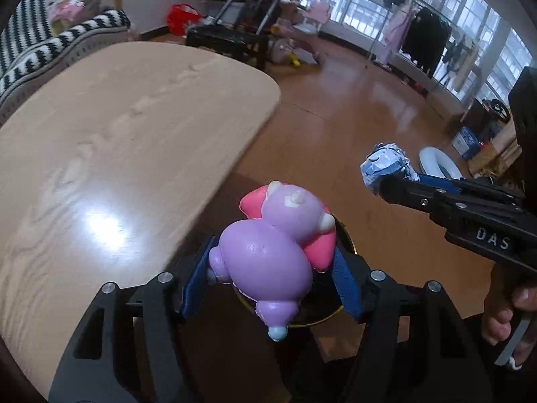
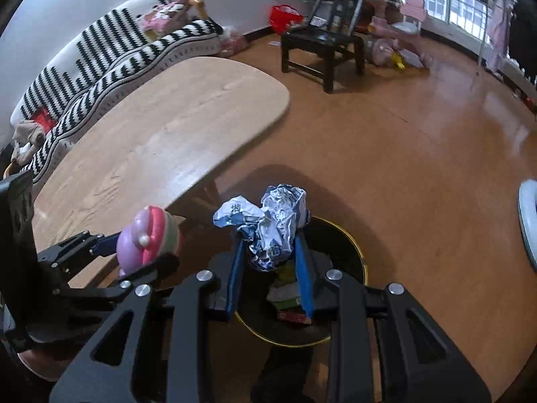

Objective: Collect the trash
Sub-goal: 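Carry the pink toy and foil ball over the bin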

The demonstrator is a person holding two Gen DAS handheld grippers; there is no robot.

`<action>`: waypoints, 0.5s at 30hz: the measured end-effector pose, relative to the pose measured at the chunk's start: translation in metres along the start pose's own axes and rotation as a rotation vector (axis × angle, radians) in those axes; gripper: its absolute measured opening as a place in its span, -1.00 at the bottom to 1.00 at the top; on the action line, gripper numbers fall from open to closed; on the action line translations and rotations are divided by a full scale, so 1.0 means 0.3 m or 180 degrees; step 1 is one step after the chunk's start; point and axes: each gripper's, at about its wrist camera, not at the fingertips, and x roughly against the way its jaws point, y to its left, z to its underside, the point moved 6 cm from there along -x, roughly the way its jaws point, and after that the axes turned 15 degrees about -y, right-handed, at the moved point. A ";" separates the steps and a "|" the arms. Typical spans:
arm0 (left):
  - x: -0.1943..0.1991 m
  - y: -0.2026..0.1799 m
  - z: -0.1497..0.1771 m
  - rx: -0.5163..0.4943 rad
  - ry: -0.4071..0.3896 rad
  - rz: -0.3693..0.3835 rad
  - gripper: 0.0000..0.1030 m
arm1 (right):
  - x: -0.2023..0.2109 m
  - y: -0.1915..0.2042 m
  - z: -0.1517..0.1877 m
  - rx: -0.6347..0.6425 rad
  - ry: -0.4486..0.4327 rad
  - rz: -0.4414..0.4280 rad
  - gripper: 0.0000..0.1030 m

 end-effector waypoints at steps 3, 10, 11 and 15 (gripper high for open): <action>-0.040 -0.029 0.010 -0.0007 0.0064 0.0019 0.23 | 0.001 -0.032 0.015 -0.0024 0.0052 0.0045 -0.43; -0.063 -0.041 0.021 -0.0038 0.0125 0.0067 0.24 | -0.005 -0.020 0.002 -0.0025 0.0070 0.0044 -0.43; -0.066 -0.044 0.022 -0.0046 0.0134 0.0070 0.24 | -0.005 -0.016 -0.001 -0.0024 0.0068 0.0044 -0.43; -0.081 -0.046 0.022 -0.0049 0.0157 0.0080 0.24 | -0.016 -0.004 -0.008 -0.0015 0.0083 0.0034 -0.43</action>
